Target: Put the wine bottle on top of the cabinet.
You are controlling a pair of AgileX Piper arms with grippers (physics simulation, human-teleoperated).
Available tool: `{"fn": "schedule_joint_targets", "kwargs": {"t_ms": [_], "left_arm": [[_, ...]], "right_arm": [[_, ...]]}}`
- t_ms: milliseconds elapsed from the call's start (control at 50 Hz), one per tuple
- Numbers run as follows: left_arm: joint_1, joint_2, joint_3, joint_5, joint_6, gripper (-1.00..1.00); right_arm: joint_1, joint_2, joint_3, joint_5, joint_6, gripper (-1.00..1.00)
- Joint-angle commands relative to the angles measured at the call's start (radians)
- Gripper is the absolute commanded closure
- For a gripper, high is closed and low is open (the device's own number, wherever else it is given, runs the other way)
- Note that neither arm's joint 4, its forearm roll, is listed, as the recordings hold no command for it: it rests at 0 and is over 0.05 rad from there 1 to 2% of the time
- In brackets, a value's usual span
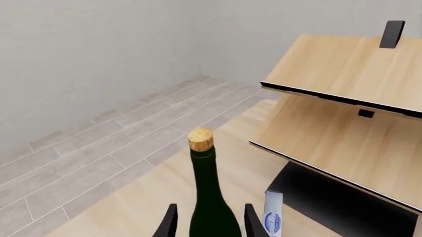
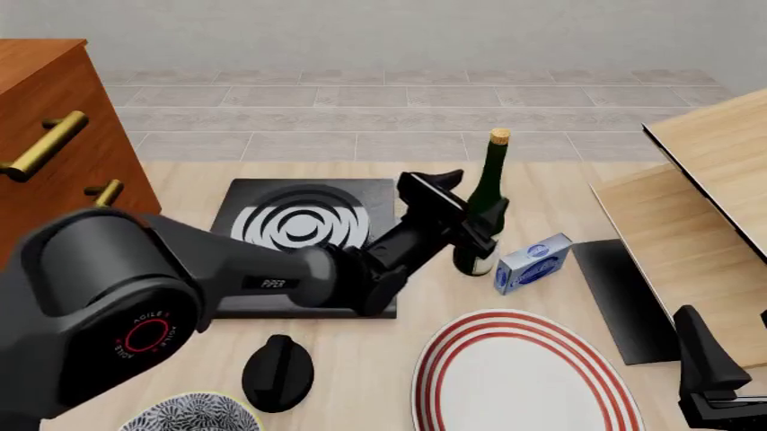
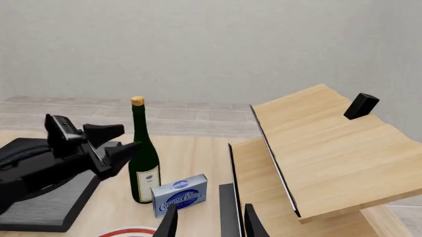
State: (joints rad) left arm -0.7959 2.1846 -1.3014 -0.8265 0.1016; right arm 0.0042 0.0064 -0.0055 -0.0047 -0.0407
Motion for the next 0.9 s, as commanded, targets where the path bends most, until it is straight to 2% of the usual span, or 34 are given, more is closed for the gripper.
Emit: {"fn": "schedule_joint_targets", "kwargs": {"t_ms": [20,900], "left_arm": [[-0.001,0.036,-0.032,-0.001,-0.008,-1.00],[0.009,0.183,-0.186,0.030,-0.037,-1.00]], "right_arm": [[0.000,0.000,0.000,0.000,0.000,-1.00],[0.000,0.000,0.000,0.000,0.000,-1.00]]}}
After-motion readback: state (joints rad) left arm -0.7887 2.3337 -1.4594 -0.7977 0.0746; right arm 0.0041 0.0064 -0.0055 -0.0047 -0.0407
